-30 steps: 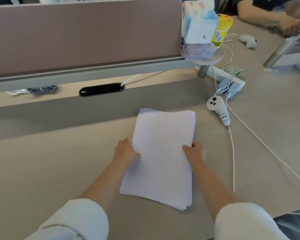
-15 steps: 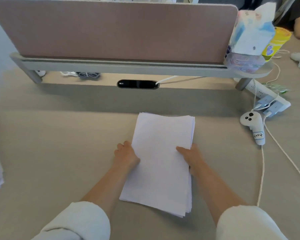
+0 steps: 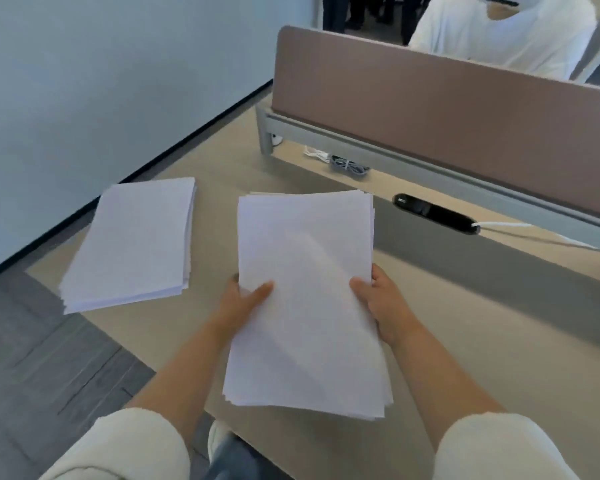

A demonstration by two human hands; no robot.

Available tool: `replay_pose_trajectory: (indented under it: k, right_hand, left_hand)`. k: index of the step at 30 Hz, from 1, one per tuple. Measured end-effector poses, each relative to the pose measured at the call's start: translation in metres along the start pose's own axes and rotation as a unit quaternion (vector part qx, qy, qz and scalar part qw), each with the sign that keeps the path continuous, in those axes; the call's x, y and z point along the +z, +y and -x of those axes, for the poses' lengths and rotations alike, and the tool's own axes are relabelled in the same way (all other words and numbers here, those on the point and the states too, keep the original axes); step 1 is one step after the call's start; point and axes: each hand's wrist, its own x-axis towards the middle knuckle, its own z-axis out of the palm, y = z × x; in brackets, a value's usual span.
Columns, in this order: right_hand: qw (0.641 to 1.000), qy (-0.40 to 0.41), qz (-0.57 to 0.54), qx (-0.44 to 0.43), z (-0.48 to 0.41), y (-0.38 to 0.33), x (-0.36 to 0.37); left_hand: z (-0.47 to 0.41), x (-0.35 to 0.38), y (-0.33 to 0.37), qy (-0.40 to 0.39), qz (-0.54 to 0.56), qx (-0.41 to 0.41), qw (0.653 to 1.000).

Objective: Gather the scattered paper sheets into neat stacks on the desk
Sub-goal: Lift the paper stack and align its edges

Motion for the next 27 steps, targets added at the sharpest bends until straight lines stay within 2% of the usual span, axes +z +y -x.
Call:
replay_pose_trajectory:
  k: [3, 7, 11, 13, 16, 21, 25, 27]
  right_hand:
    - [0.999, -0.039, -0.006, -0.001, -0.022, -0.013, 0.059]
    - [0.994, -0.102, -0.018, 0.041, -0.049, -0.015, 0.141]
    - [0.987, -0.135, 0.079, 0.041, -0.080, -0.009, 0.232]
    - [0.987, -0.116, 0.106, 0.033, -0.097, -0.006, 0.268]
    - [0.991, -0.076, 0.100, 0.043, -0.119, -0.008, 0.310]
    - [0.993, -0.054, 0.100, 0.043, -0.155, -0.007, 0.351]
    - [0.980, -0.013, 0.192, 0.052, -0.182, 0.011, 0.369]
    - [0.956, 0.028, 0.287, 0.054, -0.194, 0.021, 0.369]
  left_hand:
    - [-0.011, -0.072, 0.009, -0.053, 0.132, -0.036, 0.989]
    - [-0.037, -0.158, 0.008, 0.007, 0.058, 0.006, 0.998]
    - [-0.068, -0.234, 0.003, 0.054, 0.036, -0.003, 0.998]
    - [-0.090, -0.265, 0.001, 0.064, 0.033, -0.029, 0.997]
    - [-0.118, -0.302, -0.002, 0.076, -0.037, -0.073, 0.994]
    - [-0.147, -0.332, -0.010, 0.114, -0.154, -0.079, 0.978]
    - [-0.164, -0.339, -0.026, 0.092, -0.200, -0.112, 0.969]
    - [-0.170, -0.342, -0.032, 0.077, -0.210, -0.132, 0.966]
